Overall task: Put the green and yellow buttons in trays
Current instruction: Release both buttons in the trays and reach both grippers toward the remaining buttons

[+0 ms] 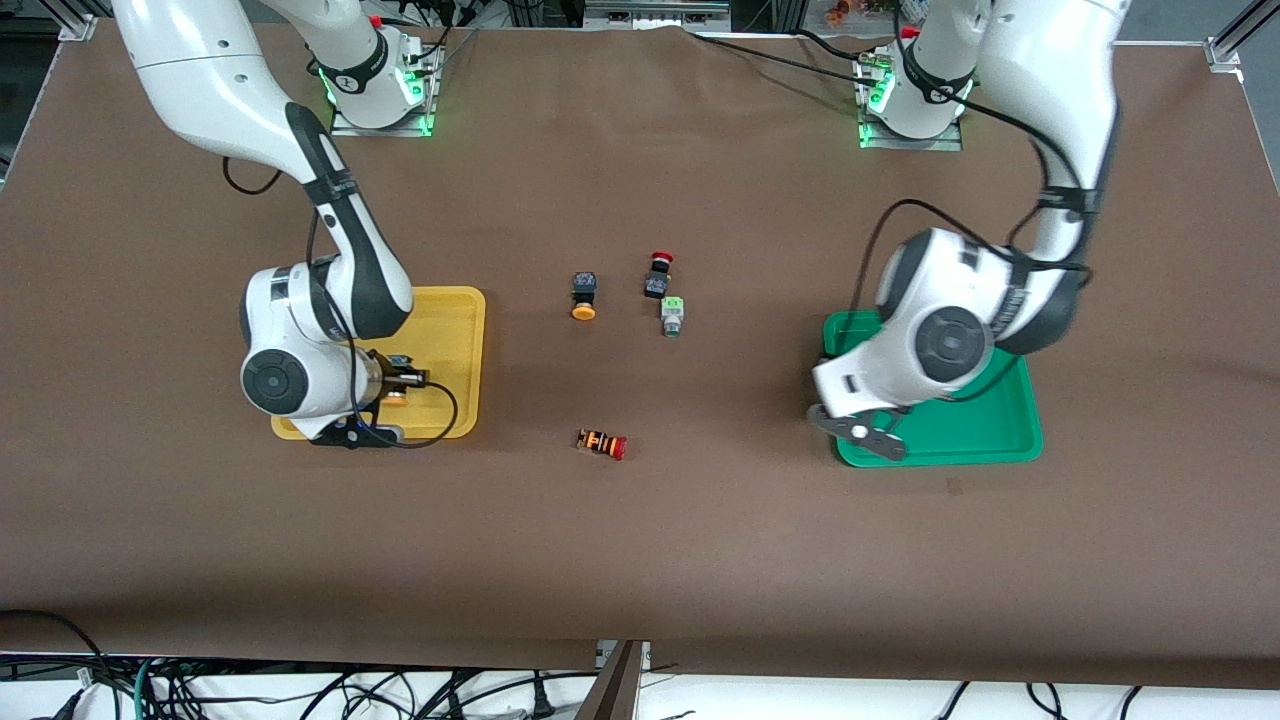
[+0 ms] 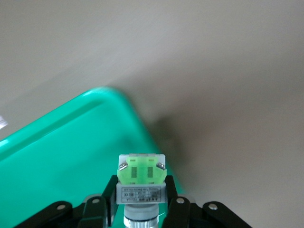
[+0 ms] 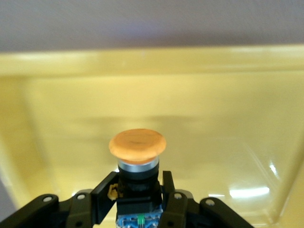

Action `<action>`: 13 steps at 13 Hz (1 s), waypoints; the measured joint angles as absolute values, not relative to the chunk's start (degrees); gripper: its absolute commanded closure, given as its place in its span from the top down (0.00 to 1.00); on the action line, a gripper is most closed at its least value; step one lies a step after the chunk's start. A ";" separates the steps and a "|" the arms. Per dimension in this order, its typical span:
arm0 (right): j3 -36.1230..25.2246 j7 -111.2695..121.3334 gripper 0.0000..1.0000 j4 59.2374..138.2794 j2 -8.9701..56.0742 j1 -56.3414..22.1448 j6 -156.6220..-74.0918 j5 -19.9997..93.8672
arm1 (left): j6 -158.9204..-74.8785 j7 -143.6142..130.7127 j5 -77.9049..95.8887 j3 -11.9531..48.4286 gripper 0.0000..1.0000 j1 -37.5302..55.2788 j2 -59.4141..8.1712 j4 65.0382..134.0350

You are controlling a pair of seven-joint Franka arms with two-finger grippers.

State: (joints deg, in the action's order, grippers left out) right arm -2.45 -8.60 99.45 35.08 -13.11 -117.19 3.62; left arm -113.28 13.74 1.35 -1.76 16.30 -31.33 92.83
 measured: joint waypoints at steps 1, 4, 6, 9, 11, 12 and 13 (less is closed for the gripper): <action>-3.27 -5.46 0.30 103.32 34.04 -12.40 -120.02 3.62 | -114.39 17.34 1.35 -3.38 0.00 15.68 -31.30 95.34; -4.28 -1.92 1.00 108.80 31.60 -10.82 -123.23 3.62 | -125.61 19.98 1.35 -3.89 0.77 15.03 -31.37 104.75; -2.52 -2.64 1.00 108.74 29.29 -10.89 -123.26 3.82 | -130.26 19.85 1.35 -3.73 1.00 15.47 -31.33 108.06; 7.53 -15.64 1.00 108.74 27.15 -11.67 -124.51 4.02 | -129.91 18.34 1.44 -3.33 1.00 15.83 -28.34 107.53; 13.61 -24.41 1.00 109.12 27.81 -14.34 -127.50 4.02 | -127.30 11.28 1.49 -1.09 1.00 16.18 -24.40 107.02; 15.35 -27.26 1.00 109.47 28.46 -16.03 -128.82 4.02 | -126.50 5.37 1.79 0.96 1.00 16.46 -23.02 106.98; 16.53 -29.34 1.00 109.74 29.32 -17.50 -130.15 4.02 | -126.19 -2.02 2.31 3.54 1.00 16.82 -22.37 106.98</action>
State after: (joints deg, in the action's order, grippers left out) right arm 16.53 -29.34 109.74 29.32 -17.50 -130.15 4.02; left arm -126.19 -2.02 2.31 3.54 16.82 -22.37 106.98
